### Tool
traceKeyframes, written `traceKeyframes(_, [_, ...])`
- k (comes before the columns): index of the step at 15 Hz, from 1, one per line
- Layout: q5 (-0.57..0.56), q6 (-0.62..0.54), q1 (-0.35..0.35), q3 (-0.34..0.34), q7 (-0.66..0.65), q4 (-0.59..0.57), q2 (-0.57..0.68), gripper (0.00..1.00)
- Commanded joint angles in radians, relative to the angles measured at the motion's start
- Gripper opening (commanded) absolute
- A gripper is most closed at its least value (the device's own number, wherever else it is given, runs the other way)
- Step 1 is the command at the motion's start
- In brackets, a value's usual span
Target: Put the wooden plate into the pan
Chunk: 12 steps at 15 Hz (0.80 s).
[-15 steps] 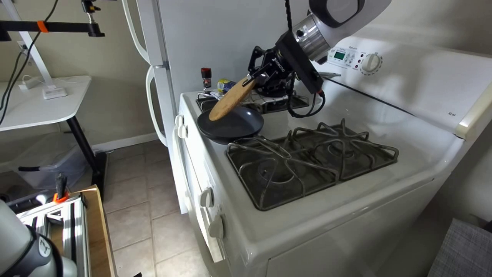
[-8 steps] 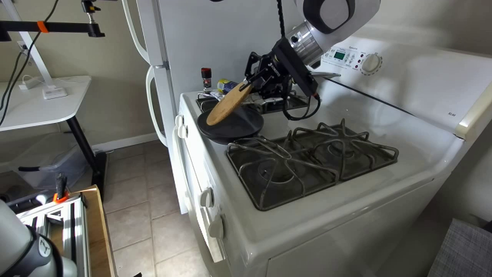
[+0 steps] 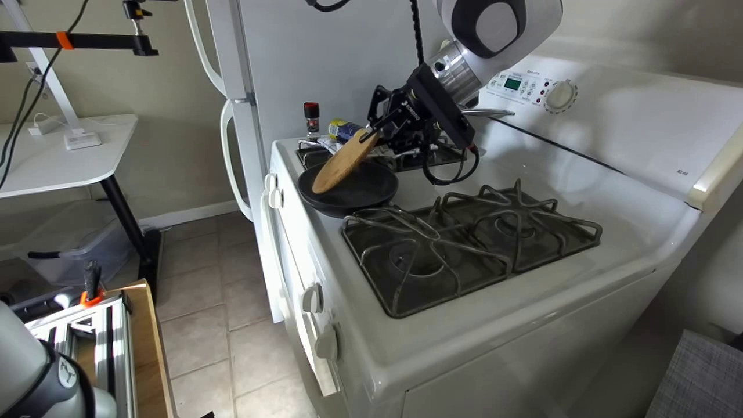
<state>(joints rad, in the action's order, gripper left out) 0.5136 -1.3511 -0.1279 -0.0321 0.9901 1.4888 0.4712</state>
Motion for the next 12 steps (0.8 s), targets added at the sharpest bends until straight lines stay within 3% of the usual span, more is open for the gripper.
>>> traceKeyframes(1, [-0.033,0.0,0.01,-0.014,-0.021,-0.006,0.008,0.03])
traceKeyframes(9, [-0.06,0.025,0.021,-0.026,-0.035,-0.014,0.021,0.03])
traceKeyframes(10, [-0.067,0.028,0.023,-0.025,-0.041,-0.015,0.022,0.37])
traceKeyframes(12, [-0.085,0.037,0.025,-0.022,-0.063,-0.015,0.023,0.44])
